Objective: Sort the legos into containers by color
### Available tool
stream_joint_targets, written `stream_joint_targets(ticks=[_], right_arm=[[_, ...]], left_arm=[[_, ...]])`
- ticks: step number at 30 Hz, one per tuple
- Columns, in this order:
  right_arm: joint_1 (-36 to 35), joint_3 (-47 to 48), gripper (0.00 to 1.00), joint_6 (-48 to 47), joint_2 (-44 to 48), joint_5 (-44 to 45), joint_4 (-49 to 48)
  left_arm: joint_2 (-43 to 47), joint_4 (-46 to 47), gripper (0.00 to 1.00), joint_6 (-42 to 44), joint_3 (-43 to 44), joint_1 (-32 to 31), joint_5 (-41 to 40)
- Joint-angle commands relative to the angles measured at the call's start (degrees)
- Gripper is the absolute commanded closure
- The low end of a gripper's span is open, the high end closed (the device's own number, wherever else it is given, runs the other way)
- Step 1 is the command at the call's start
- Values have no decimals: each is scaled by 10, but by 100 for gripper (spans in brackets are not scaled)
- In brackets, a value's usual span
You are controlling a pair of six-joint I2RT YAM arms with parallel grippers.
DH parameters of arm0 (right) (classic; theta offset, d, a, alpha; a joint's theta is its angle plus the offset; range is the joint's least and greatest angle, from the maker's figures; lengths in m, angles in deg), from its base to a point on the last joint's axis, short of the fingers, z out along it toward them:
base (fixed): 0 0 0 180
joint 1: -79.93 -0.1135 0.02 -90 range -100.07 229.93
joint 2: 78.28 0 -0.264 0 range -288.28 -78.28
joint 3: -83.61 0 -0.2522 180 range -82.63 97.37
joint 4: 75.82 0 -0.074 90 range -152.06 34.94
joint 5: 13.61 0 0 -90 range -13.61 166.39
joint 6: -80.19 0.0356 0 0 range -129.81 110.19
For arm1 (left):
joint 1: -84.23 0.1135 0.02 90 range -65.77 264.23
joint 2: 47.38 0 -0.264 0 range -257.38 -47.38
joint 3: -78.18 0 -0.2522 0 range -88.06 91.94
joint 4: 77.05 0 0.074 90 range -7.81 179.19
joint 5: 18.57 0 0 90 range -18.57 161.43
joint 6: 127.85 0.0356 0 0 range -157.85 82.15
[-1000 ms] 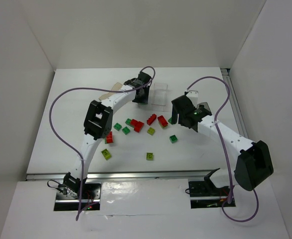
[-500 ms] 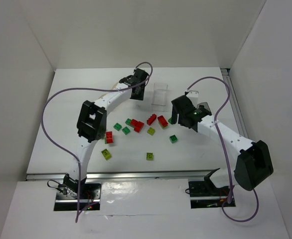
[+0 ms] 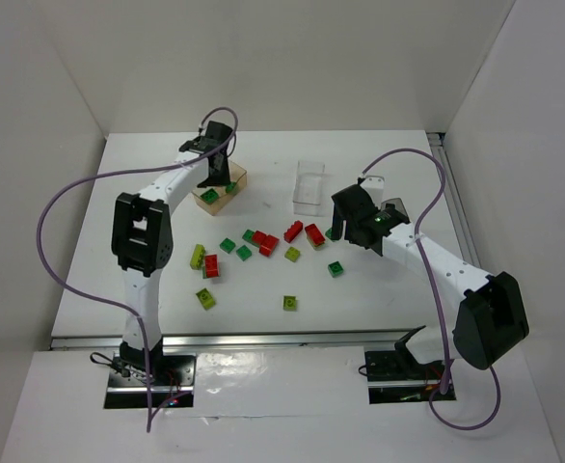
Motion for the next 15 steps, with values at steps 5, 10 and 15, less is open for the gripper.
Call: stream_joint_targets(ticks=[5,10,15], right_arm=[[-2,5,0,5,2,13,8],[-2,5,0,5,14,13,8],[-8,0,0,10,19,13,8]], left_arm=[[14,-10,19,-48,-24,21,26],[88,7,18,-48,-65,0,35],[159,20,26,-40,-131,-43,61]])
